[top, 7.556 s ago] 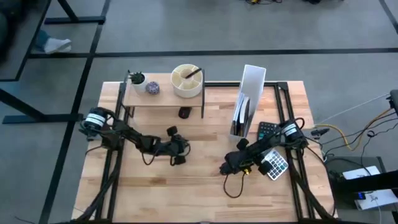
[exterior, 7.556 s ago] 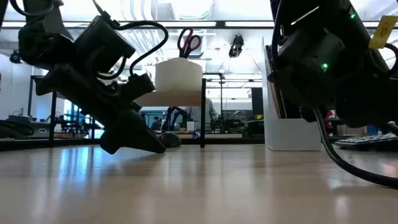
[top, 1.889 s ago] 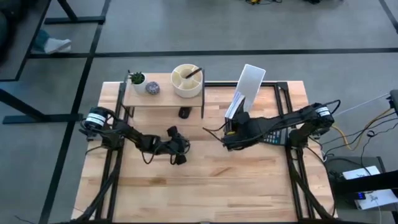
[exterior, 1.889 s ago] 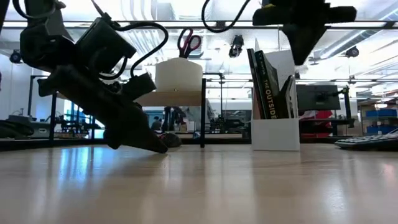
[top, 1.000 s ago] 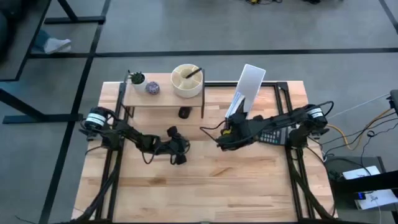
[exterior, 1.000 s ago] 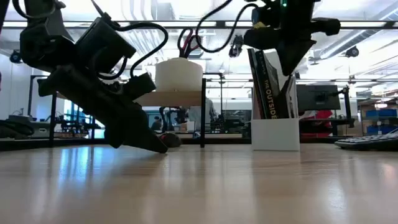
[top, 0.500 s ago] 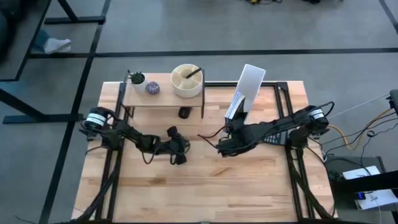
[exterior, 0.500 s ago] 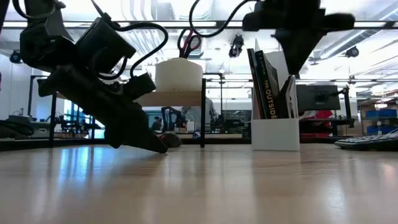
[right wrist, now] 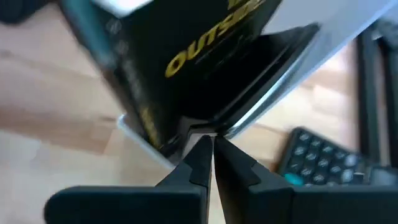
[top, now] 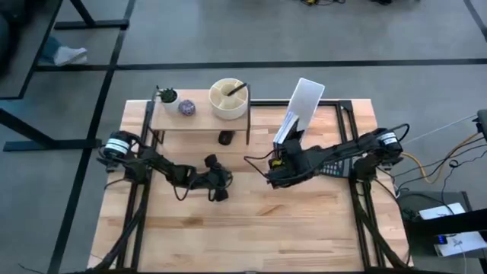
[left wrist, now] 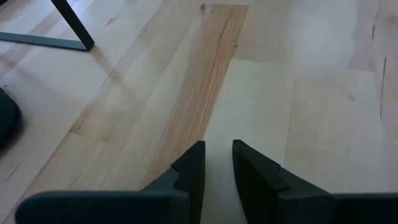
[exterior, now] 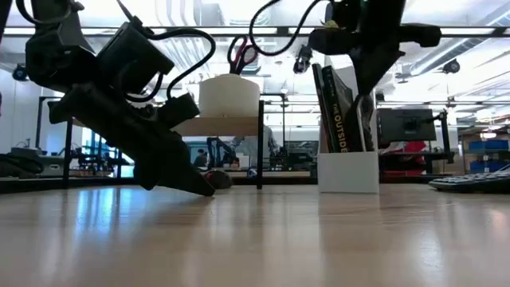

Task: Stock shelves
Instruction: Put the white calculator into the white file holder, then put the black calculator into the white file holder

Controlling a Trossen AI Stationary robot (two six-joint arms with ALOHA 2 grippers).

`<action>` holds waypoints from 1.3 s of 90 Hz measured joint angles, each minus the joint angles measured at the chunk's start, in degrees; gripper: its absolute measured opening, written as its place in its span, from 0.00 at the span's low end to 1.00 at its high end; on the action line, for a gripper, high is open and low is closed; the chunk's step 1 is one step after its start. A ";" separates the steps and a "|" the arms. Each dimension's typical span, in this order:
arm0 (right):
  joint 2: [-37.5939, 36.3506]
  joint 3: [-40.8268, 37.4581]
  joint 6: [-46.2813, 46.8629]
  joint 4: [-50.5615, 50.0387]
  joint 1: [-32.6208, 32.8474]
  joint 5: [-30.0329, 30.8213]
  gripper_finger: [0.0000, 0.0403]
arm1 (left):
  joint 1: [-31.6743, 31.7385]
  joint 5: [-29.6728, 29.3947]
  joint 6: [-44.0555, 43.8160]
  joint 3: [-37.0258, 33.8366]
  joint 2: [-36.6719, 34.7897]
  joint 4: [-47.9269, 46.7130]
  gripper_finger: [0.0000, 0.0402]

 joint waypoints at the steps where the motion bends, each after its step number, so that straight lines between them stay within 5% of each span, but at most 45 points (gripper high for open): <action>1: 0.00 0.00 -0.15 -0.17 -0.19 0.17 0.00 | 0.00 0.00 0.01 0.00 0.00 0.00 0.16; 39: 0.00 0.03 -9.93 -1.41 -8.84 7.00 0.00 | 0.00 0.00 0.00 0.00 0.00 0.00 0.16; 60: -0.11 1.01 -29.54 -2.43 -12.61 6.80 0.00 | 0.00 0.00 0.02 0.00 0.00 0.00 0.16; 73: -0.22 5.36 -42.24 -2.86 -12.42 0.63 0.00 | 0.00 0.00 0.02 0.00 0.00 -0.02 0.16; 96: -0.24 7.37 -50.35 -2.51 -11.96 -11.85 0.00 | 0.00 0.00 0.02 -0.02 0.01 0.00 0.16; 117: -0.29 7.30 -52.51 -2.57 -7.91 -13.69 0.00 | 0.00 0.00 0.02 -0.02 0.01 0.00 0.16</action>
